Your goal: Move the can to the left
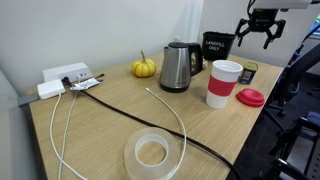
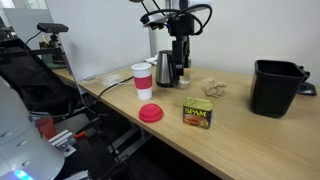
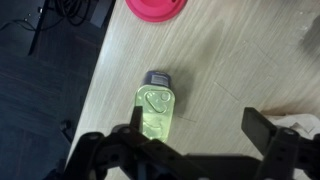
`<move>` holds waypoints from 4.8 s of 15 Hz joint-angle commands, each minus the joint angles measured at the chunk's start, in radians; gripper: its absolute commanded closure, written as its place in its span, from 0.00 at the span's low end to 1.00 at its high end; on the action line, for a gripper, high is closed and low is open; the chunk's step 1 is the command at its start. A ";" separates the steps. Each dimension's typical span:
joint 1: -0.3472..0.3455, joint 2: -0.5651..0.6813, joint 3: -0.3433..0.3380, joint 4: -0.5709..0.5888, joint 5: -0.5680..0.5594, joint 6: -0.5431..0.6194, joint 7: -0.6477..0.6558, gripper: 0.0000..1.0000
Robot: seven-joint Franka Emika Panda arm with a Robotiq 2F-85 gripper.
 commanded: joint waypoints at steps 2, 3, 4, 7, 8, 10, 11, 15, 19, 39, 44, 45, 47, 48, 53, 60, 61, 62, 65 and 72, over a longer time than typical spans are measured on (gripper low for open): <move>-0.031 0.011 -0.018 -0.061 -0.089 0.090 0.164 0.00; -0.036 0.020 -0.028 -0.074 -0.103 0.107 0.181 0.00; -0.044 0.033 -0.038 -0.085 -0.120 0.132 0.197 0.00; -0.059 0.090 -0.072 -0.098 -0.148 0.247 0.222 0.00; -0.061 0.116 -0.084 -0.093 -0.155 0.285 0.222 0.00; -0.055 0.163 -0.107 -0.081 -0.142 0.346 0.207 0.00; -0.051 0.185 -0.119 -0.073 -0.149 0.365 0.210 0.00; -0.031 0.254 -0.156 -0.052 -0.121 0.422 0.178 0.00; 0.014 0.243 -0.147 -0.078 -0.082 0.415 0.188 0.00; 0.089 0.293 -0.240 -0.068 -0.212 0.457 0.247 0.62; 0.112 0.215 -0.220 -0.082 -0.189 0.421 0.240 0.62; 0.116 0.198 -0.217 -0.076 -0.191 0.407 0.254 0.62; 0.114 0.164 -0.201 -0.063 -0.189 0.364 0.267 0.62; 0.109 0.148 -0.194 -0.057 -0.202 0.342 0.278 0.62; 0.082 0.027 -0.128 -0.024 -0.221 0.196 0.272 0.62; 0.084 -0.219 0.025 0.077 -0.173 -0.082 0.216 0.62; 0.096 -0.250 0.051 0.093 -0.161 -0.100 0.197 0.62; 0.109 -0.279 0.071 0.107 -0.140 -0.114 0.173 0.62; 0.169 -0.319 0.139 0.156 -0.055 -0.138 0.090 0.62; 0.282 -0.249 0.187 0.171 0.044 0.031 -0.202 0.62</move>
